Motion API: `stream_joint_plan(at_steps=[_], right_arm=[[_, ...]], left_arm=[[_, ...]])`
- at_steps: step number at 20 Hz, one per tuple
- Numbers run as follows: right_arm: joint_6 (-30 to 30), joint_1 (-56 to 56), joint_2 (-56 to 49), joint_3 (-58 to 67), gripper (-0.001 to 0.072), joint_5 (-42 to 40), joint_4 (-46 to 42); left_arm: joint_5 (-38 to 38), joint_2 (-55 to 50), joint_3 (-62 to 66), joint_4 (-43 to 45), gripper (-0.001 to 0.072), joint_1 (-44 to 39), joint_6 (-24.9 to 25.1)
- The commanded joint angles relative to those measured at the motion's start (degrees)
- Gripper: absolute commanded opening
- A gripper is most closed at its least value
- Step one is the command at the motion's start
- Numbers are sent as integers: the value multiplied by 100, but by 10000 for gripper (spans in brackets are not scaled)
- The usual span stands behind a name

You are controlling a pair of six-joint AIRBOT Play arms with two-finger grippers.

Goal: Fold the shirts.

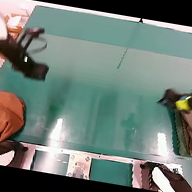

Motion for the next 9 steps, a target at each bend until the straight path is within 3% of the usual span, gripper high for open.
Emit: stream_joint_plan(at_steps=[1,9], right_arm=[[74,1067,708,-1311,19,-820,140],[72,1451,702,-1344,19,-542,181]], left_arm=[[485,1246,-1897,-166,26,0,-173],[590,1403,-2302,-168,27,0,-227]])
